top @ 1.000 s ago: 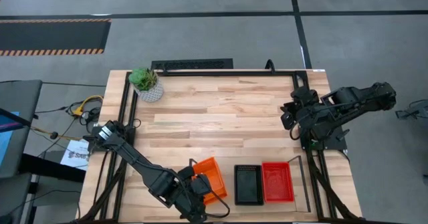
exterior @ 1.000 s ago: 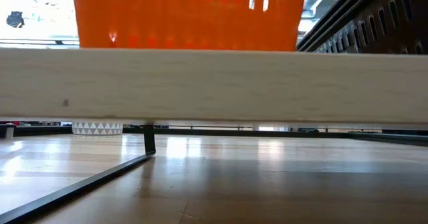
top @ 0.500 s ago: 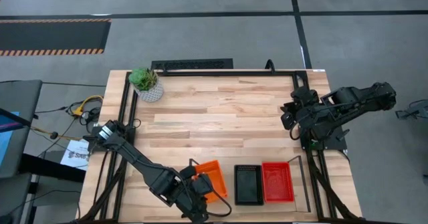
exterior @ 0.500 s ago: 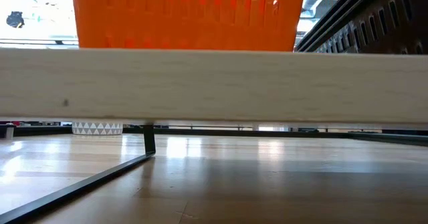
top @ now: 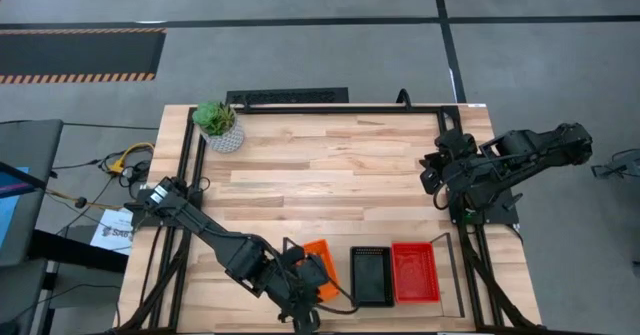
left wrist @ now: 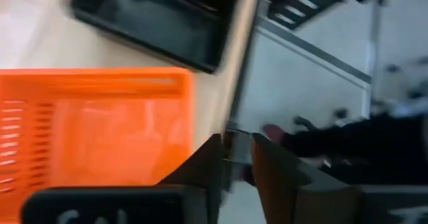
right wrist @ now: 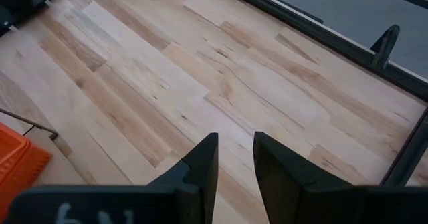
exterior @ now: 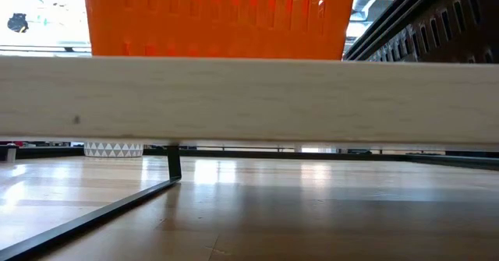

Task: Stack baskets on shelf by color
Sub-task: Stack the orange bin on top of the orange bin on the shelf

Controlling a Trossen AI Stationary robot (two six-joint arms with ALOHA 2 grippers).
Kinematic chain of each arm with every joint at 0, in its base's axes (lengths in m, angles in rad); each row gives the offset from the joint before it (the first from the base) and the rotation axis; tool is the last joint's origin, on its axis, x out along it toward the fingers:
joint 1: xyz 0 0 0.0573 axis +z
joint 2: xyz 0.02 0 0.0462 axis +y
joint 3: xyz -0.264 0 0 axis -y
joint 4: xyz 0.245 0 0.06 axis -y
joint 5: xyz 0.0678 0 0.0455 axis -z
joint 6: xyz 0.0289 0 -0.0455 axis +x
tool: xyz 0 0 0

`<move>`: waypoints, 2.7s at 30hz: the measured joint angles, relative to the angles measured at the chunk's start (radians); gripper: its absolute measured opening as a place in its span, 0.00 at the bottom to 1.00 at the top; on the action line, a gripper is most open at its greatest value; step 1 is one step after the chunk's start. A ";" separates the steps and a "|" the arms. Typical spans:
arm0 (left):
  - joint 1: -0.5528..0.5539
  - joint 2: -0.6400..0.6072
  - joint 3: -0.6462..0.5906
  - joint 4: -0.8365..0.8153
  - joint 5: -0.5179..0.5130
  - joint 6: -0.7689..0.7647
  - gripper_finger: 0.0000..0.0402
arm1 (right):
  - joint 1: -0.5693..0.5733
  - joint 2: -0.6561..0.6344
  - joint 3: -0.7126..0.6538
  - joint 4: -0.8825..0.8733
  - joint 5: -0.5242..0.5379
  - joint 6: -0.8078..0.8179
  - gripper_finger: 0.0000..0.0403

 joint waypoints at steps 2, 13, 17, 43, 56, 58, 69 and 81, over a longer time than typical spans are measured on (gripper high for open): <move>0.000 0.000 0.000 0.039 0.045 0.026 0.12 | 0.000 0.000 0.000 0.000 0.000 -0.004 0.29; 0.008 0.001 -0.126 0.072 0.037 0.000 0.01 | 0.000 0.000 0.000 -0.015 0.000 -0.009 0.29; 0.008 0.000 -0.165 0.096 0.039 -0.011 0.00 | 0.000 0.000 0.000 -0.033 0.000 -0.009 0.29; -0.045 -0.058 0.260 -0.592 -0.301 -0.233 0.00 | 0.000 0.000 0.000 -0.056 0.000 -0.030 0.29; -0.215 -0.165 -0.288 -0.516 -0.415 -0.887 0.00 | -0.001 0.000 0.000 -0.056 0.001 -0.051 0.29; -0.233 -0.165 -0.351 -0.469 -0.472 -0.938 0.00 | -0.001 0.000 0.000 -0.056 0.002 -0.051 0.29; -0.318 -0.231 -0.753 -0.018 -0.774 -1.188 0.00 | -0.001 0.000 0.000 -0.055 0.003 -0.051 0.29; -0.281 -0.253 -1.040 0.379 -0.830 -1.118 0.00 | -0.001 0.000 0.000 -0.028 0.002 -0.048 0.29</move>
